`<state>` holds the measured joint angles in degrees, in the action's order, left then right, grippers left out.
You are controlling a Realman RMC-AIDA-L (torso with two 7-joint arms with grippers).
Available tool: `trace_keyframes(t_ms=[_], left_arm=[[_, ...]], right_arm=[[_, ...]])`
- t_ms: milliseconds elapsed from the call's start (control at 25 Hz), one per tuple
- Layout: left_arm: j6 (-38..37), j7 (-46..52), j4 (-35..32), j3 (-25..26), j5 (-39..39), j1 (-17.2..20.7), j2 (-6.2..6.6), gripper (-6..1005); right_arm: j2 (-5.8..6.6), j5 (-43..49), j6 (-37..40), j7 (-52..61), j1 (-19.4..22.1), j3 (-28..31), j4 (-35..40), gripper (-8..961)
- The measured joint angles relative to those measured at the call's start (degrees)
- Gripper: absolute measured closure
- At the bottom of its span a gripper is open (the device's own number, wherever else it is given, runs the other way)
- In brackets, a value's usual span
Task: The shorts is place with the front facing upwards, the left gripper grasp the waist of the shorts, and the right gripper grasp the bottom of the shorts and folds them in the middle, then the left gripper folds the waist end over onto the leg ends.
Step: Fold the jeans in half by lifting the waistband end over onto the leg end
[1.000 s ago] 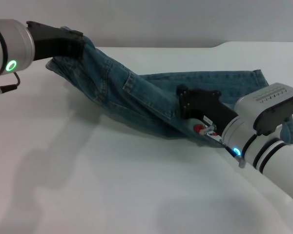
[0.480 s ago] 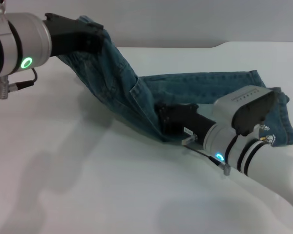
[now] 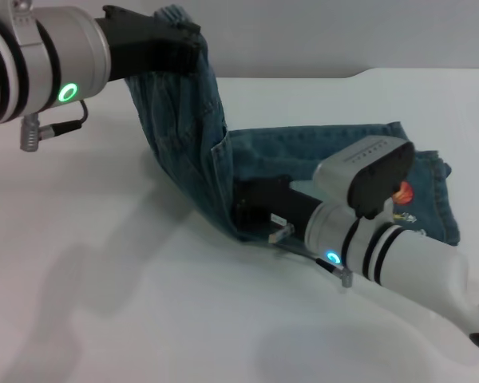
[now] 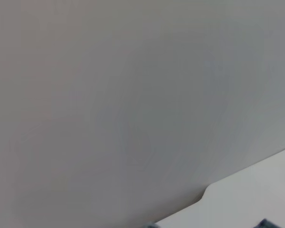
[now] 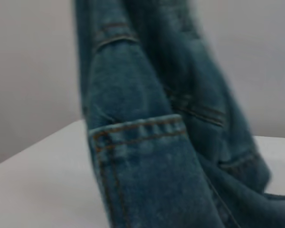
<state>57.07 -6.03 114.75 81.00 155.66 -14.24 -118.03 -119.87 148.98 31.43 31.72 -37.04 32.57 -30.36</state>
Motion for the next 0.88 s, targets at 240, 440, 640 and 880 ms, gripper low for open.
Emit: trace_keyframes(t_ms=[240,440,640,880], left_arm=[[-0.7,0.0,-0.2,-0.3,0.0,-0.4,0.03,946],[-1.3,-0.8,-0.3,-0.3,0.0,0.1,0.04,943],[-1.4,-1.0,-0.4,-0.3,0.0,0.3,0.05,940],[-2.1,-1.0,-0.3,-0.7,0.0,0.4,0.08,936]], right_arm=[[-0.02,0.0,-0.5,0.0,-0.1,-2.0,-2.2,954],[0.55,0.1,0.6,-0.4,4.0,3.4,-1.6,954],[1.49,0.6,3.3,-0.7,7.7,10.1,0.7,954],[0.97,0.6,3.9,-0.4,7.0,11.8,3.4,953]])
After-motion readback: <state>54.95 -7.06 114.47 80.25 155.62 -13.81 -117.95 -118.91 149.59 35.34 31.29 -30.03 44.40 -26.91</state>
